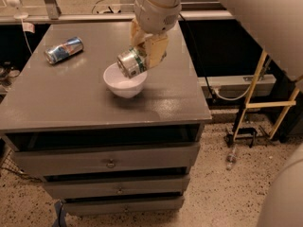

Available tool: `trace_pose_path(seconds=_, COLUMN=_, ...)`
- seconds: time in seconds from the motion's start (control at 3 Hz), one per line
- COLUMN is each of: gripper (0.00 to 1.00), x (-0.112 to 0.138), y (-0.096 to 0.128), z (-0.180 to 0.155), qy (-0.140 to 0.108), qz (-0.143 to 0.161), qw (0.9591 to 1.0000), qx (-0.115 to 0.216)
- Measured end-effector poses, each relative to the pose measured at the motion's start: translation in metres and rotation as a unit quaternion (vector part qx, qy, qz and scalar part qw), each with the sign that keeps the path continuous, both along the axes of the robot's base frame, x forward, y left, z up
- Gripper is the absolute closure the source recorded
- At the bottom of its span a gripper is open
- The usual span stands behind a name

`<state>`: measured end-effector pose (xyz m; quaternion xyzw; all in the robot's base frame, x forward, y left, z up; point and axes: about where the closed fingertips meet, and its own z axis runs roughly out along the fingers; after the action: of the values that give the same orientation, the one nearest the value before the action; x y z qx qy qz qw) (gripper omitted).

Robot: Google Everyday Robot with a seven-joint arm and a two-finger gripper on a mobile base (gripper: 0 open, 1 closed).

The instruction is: Place 7up can into white bowl

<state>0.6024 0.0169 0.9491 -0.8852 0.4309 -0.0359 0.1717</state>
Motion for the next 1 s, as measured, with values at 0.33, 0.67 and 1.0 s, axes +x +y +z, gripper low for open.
trace_pose_path(seconds=0.33, gripper=1.0, x=0.0023, y=0.0146, z=-0.0104, qy=0.003, qz=0.017, qw=0.9998, qx=-0.001)
trace_pose_path(seconds=0.67, gripper=1.0, x=0.0073, y=0.0205, z=-0.0129, qy=0.0, qz=0.023, qw=0.9997, qx=-0.002)
trace_pose_path(seconds=1.0, gripper=0.74, x=0.0084, y=0.0225, z=-0.0142, qy=-0.001, qz=0.024, qw=0.9997, qx=0.0)
